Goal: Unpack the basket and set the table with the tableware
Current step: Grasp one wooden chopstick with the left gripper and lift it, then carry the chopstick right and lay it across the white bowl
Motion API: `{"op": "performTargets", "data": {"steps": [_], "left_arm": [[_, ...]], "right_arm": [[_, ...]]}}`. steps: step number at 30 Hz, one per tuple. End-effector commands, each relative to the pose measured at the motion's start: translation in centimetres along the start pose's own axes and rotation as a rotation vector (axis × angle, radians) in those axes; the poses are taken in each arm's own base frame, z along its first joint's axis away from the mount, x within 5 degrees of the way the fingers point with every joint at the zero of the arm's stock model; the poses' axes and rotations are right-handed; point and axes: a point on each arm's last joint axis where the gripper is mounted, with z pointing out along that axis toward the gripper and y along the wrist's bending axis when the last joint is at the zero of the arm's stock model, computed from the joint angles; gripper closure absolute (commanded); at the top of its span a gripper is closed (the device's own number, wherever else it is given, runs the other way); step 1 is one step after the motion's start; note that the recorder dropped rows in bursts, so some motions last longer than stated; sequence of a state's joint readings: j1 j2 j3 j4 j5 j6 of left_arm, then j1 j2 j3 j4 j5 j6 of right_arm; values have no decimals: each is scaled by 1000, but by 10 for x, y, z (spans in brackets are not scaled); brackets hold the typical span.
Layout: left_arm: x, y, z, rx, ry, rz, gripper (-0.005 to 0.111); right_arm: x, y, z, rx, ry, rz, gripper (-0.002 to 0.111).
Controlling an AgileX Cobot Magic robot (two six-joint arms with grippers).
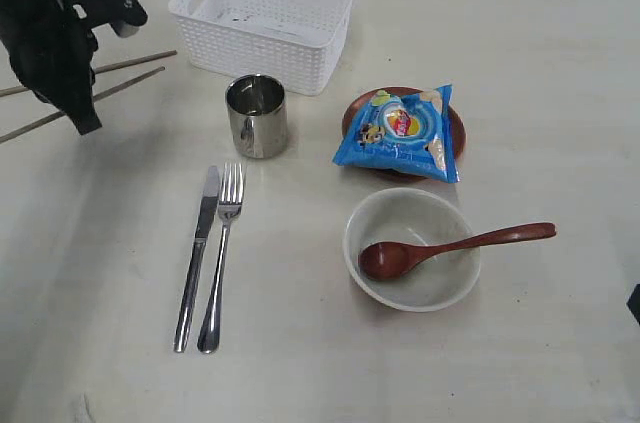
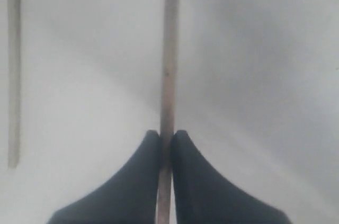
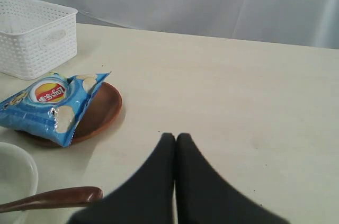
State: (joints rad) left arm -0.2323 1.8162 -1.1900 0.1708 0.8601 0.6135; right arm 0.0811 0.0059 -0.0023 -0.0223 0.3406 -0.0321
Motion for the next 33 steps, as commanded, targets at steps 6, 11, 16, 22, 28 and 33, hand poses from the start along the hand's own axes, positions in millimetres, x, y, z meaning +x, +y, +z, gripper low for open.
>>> {"op": "performTargets", "data": {"steps": [6, 11, 16, 22, 28, 33], "left_arm": [[-2, -20, -34, 178, -101, -270, 107], [-11, -41, -58, 213, -137, -346, 107], [-30, -76, -80, 470, -214, -498, 107], [-66, -127, -100, 658, -333, -552, 107], [-93, -185, -105, 706, -340, -607, 107], [-111, -223, -89, 737, -312, -625, 107]], "right_arm": [[0, 0, 0, 7, -5, -1, 109], [0, 0, 0, 7, -5, -1, 109], [0, 0, 0, 7, -5, -1, 109], [0, 0, 0, 7, -5, -1, 109], [0, 0, 0, 7, -5, -1, 109], [0, 0, 0, 7, -5, -1, 109]]}}
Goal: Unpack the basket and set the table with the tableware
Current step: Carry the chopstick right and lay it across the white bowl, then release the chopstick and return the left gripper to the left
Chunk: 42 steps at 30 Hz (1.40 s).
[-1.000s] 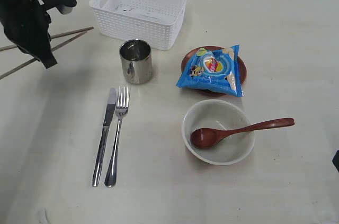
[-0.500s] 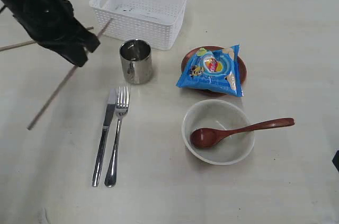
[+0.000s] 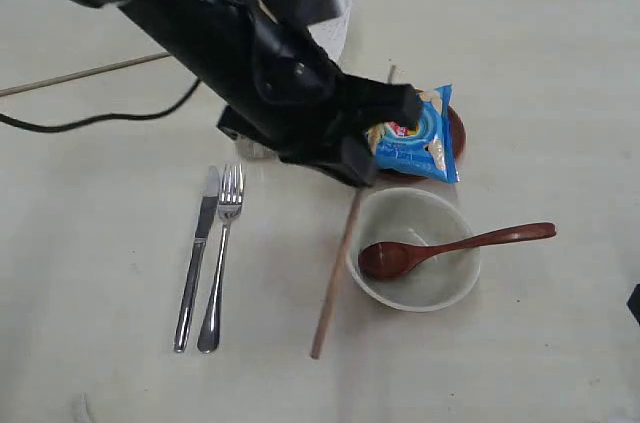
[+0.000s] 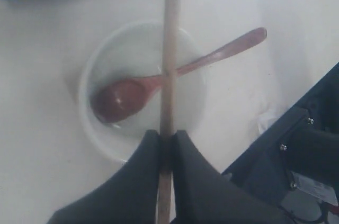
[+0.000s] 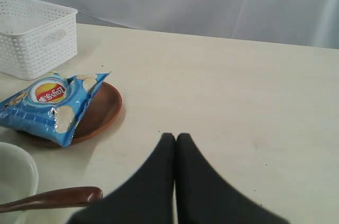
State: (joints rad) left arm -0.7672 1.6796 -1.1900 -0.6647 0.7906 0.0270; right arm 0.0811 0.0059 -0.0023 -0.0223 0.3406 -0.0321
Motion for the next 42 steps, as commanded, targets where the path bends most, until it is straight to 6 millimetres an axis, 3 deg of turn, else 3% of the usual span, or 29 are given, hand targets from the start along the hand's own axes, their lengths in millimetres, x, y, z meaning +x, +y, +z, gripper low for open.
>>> {"op": "performTargets", "data": {"steps": [1, 8, 13, 42], "left_arm": [[6, -15, 36, 26, -13, -58, 107], [3, -26, 85, 43, 21, -97, 107], [-2, -29, 109, 40, 74, -86, 107], [-15, -11, 118, -38, 11, -86, 107]], "right_arm": [[0, 0, 0, 7, -5, -1, 109], [0, 0, 0, 7, -5, -1, 109], [0, 0, 0, 7, -5, -1, 109], [0, 0, 0, 7, -5, -1, 109]]}}
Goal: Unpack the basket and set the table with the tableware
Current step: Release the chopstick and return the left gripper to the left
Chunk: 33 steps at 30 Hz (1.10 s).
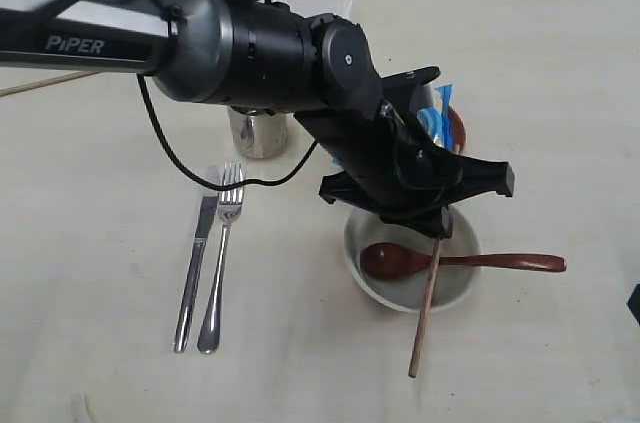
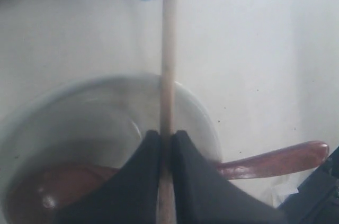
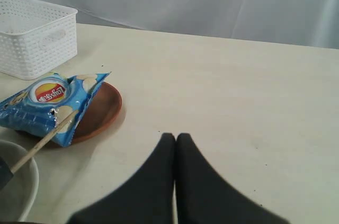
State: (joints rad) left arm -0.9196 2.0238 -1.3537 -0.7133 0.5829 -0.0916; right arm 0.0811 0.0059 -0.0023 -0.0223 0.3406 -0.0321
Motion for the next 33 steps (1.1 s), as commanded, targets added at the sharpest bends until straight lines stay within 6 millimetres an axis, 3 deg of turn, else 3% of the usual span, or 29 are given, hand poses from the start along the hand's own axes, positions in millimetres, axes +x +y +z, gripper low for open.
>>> {"op": "performTargets", "data": {"steps": [1, 5, 7, 10, 14, 19, 25, 29, 33], "left_arm": [[-2, 1, 0, -14, -6, 25, 107], [0, 2, 0, -16, 13, 29, 106], [1, 2, 0, -17, 22, 39, 98], [1, 2, 0, -17, 22, 39, 69], [0, -3, -10, -8, 2, 60, 68], [-4, -23, -60, -61, -51, 244, 68], [-7, -20, -119, -334, -155, 300, 68], [-13, -1, -168, -580, -183, 280, 68], [-26, 40, -212, -695, -159, 141, 68]], "right_arm": [[0, 0, 0, 7, -5, -1, 109], [0, 0, 0, 7, -5, -1, 109], [0, 0, 0, 7, -5, -1, 109], [0, 0, 0, 7, -5, -1, 109], [0, 0, 0, 7, -5, -1, 109], [0, 0, 0, 7, -5, -1, 109], [0, 0, 0, 7, -5, -1, 109], [0, 0, 0, 7, -5, -1, 109], [0, 0, 0, 7, -5, -1, 109]]}}
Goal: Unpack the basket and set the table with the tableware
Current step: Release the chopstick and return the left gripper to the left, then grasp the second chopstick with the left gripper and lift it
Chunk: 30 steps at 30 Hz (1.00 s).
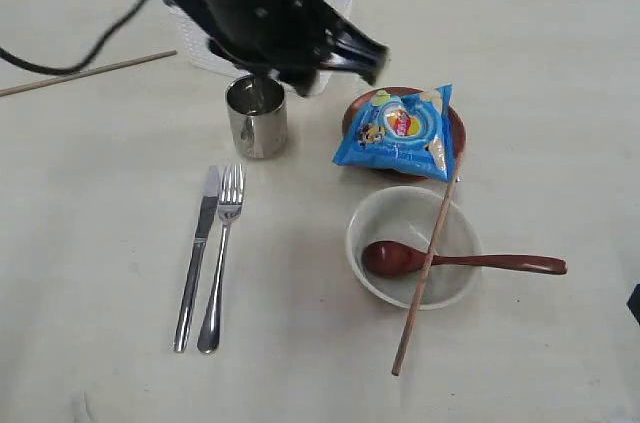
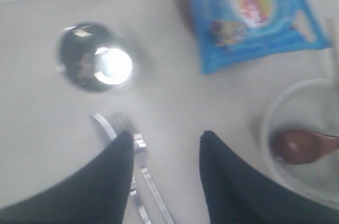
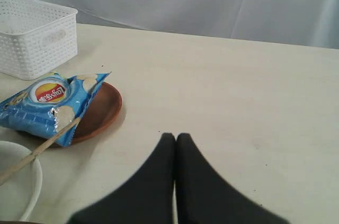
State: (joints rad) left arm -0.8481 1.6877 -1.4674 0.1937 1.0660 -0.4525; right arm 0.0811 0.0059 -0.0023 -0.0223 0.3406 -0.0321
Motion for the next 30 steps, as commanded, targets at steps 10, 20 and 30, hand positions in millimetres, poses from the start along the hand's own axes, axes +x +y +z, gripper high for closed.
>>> {"op": "performTargets", "data": {"steps": [10, 20, 30], "left_arm": [[-13, 184, 16, -251, 107, -132, 68], [-3, 252, 122, -179, 260, 204, 68], [-8, 263, 181, -206, 235, 436, 68]], "right_arm": [[0, 0, 0, 7, -5, -1, 109], [0, 0, 0, 7, -5, -1, 109], [0, 0, 0, 7, -5, -1, 109]]}}
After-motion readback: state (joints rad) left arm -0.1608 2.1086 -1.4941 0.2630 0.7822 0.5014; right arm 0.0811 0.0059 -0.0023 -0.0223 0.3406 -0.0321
